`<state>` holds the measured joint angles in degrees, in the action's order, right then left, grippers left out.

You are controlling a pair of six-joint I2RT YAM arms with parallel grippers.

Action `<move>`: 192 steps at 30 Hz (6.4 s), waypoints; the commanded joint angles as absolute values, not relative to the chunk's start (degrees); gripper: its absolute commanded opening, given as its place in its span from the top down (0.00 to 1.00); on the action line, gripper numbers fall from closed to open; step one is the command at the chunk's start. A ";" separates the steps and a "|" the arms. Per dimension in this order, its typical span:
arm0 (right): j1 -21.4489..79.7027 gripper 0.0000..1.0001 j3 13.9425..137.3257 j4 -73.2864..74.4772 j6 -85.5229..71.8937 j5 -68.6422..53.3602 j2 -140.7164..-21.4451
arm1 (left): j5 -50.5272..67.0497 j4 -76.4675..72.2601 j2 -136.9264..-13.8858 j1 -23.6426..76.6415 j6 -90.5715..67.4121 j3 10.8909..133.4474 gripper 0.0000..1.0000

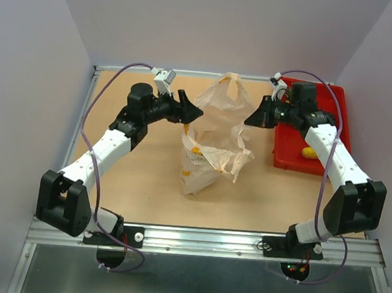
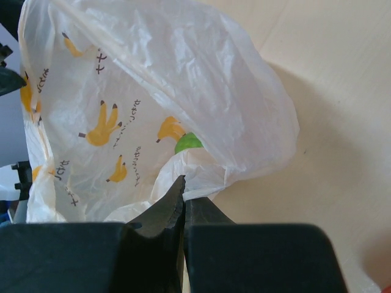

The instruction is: Place the fake fruits into the plastic bag and tie a complex knot

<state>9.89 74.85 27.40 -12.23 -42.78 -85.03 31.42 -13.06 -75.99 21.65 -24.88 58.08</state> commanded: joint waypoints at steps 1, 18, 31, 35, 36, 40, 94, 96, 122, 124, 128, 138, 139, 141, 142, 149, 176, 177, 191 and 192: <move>10.55 0.99 77.07 24.70 -8.62 -44.91 -84.55 | 32.35 -11.09 -79.80 21.71 -23.20 62.83 0.14; 10.55 0.21 79.36 26.01 -7.74 -39.65 -80.77 | 30.85 -3.78 -81.56 21.27 -18.99 65.22 1.00; -16.51 0.00 103.00 55.96 7.62 -39.90 -88.50 | 31.55 -2.81 -81.56 20.92 -17.14 66.09 1.00; -18.37 0.00 102.22 65.91 18.53 -26.33 -93.68 | 31.38 -2.55 -81.21 20.74 -17.58 65.92 1.00; -18.37 0.00 101.35 66.35 19.59 -23.67 -94.04 | 31.29 -2.64 -81.12 20.74 -17.75 65.74 1.00; -18.54 0.00 96.25 63.28 23.54 -14.78 -95.18 | 31.55 -2.99 -80.42 20.74 -17.93 64.86 1.00; -9.07 0.98 133.51 77.79 39.60 -47.89 -105.84 | 33.75 -3.69 -77.87 20.65 -17.75 61.08 1.00; -4.07 0.99 129.67 68.37 26.90 -52.89 -102.76 | 34.10 -3.34 -78.31 20.65 -17.67 61.69 1.00; 27.07 0.00 116.45 40.43 8.18 -37.18 -94.84 | 33.84 -3.16 -80.07 20.48 -17.84 63.28 1.00; 25.06 0.00 116.89 41.74 5.99 -35.51 -93.78 | 33.84 -3.16 -80.16 20.48 -17.84 63.28 1.00; 14.00 0.00 119.87 46.39 0.11 -42.25 -96.05 | 33.93 -3.08 -80.24 20.22 -17.84 63.28 1.00; -13.62 0.00 125.24 60.36 -3.55 -38.62 -105.55 | 34.28 -3.34 -79.80 19.78 -18.54 62.23 1.00; -13.71 0.00 124.55 62.64 -0.64 -32.23 -105.64 | 34.19 -3.60 -79.72 19.78 -18.63 62.14 1.00; -13.89 0.00 119.63 62.49 9.03 -24.74 -105.99 | 34.19 -3.95 -79.54 19.69 -18.81 61.79 1.00; -13.89 0.00 118.14 62.32 13.75 -19.04 -106.43 | 34.28 -4.39 -79.54 19.69 -19.33 61.35 1.00; -14.59 0.00 113.29 60.12 19.34 -9.05 -113.37 | 34.89 -5.01 -79.89 19.51 -20.13 61.26 1.00; -15.47 0.15 112.67 47.73 22.33 -5.98 -129.10 | 34.98 -4.57 -80.15 18.19 -19.78 60.73 1.00; -15.47 0.16 113.11 47.03 22.06 -5.72 -129.81 | 34.98 -4.66 -80.16 18.19 -19.69 60.73 1.00; -16.96 0.66 111.01 46.14 20.22 -6.85 -123.43 | 35.33 -4.31 -81.21 18.19 -19.60 62.05 1.00; -16.96 0.66 111.01 46.14 20.13 -6.86 -123.40 | 35.33 -4.31 -81.21 18.19 -19.69 62.05 1.00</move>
